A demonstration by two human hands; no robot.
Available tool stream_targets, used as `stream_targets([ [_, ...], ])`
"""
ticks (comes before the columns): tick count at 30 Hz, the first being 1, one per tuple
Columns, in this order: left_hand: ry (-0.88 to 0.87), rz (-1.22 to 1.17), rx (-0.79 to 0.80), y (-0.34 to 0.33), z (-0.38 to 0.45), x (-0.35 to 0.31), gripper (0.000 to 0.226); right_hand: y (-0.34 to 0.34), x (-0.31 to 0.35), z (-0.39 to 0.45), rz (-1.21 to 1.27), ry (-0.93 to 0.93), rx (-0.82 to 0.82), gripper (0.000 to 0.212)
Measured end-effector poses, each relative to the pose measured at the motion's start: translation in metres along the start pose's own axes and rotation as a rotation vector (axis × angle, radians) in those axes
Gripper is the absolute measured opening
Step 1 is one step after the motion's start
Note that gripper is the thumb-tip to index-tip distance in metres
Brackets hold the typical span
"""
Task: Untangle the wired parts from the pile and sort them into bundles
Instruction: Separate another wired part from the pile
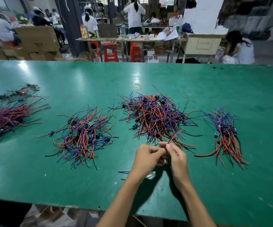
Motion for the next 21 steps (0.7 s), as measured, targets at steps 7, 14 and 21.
stream_targets([
  [7,0.052,0.054,0.102,0.001,-0.003,-0.005,0.019,0.003,-0.001,0.0,-0.009,-0.056,-0.035,0.033],
  [14,0.188,0.139,0.356,0.03,-0.012,-0.011,0.017,0.006,0.004,0.005,-0.071,0.077,-0.108,0.032],
  [21,0.212,0.2,0.409,0.055,-0.014,-0.005,0.019,0.009,0.004,0.008,0.153,-0.005,-0.272,0.038],
])
Point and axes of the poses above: each hand's wrist, its own z-axis towards the middle knuckle, its own y-axis out of the back of the hand, x = y × z, the point moved 2 cm from there along z, towards the middle knuckle, and after that the axes turned 6 degrees about z, right-handed, at the moved point
